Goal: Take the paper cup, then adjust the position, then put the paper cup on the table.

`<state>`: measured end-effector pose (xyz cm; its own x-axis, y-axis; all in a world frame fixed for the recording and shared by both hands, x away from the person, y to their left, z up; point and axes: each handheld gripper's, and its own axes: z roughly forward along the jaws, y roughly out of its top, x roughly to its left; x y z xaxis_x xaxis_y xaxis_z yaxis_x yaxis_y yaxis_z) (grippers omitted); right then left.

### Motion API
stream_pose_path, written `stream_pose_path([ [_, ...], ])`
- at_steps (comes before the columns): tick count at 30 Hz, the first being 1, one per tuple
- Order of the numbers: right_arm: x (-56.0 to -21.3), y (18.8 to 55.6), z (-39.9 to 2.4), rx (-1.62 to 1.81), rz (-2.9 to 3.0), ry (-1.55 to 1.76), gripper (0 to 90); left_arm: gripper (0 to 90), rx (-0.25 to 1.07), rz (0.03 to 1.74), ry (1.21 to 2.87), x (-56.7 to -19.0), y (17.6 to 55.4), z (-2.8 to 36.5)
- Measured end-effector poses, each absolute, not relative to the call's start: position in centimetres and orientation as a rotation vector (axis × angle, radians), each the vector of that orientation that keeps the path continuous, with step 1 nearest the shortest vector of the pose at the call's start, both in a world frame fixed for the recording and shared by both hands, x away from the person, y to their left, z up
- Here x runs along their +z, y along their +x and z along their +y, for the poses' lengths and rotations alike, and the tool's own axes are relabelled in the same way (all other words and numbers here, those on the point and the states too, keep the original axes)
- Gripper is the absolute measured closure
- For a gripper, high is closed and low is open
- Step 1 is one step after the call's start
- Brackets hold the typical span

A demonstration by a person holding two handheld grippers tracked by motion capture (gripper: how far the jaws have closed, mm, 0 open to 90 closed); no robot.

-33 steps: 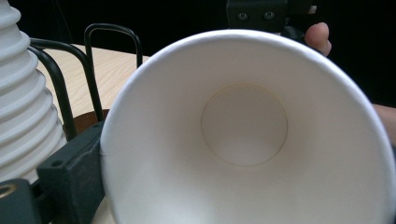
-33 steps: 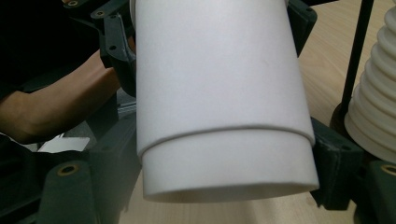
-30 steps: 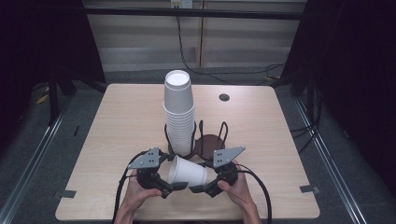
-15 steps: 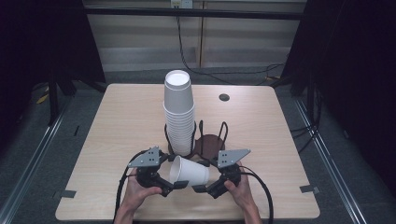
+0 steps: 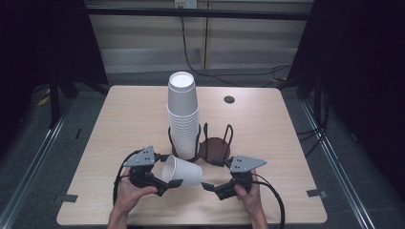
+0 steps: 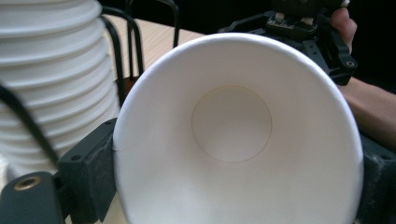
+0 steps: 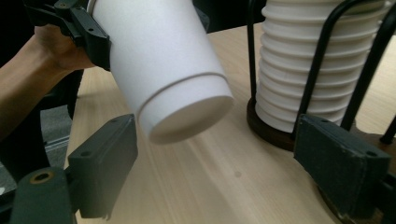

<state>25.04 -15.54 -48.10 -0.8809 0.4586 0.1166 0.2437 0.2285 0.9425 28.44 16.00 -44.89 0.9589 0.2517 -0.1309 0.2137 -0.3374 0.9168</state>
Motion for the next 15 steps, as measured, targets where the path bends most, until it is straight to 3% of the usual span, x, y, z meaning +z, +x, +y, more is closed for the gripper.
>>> stream_pose_path([
  [15,-49.3,24.8,-17.8,1.647,2.025,0.811,13.1,9.5,0.081,0.405,1.962,-44.4,29.1,18.4],
])
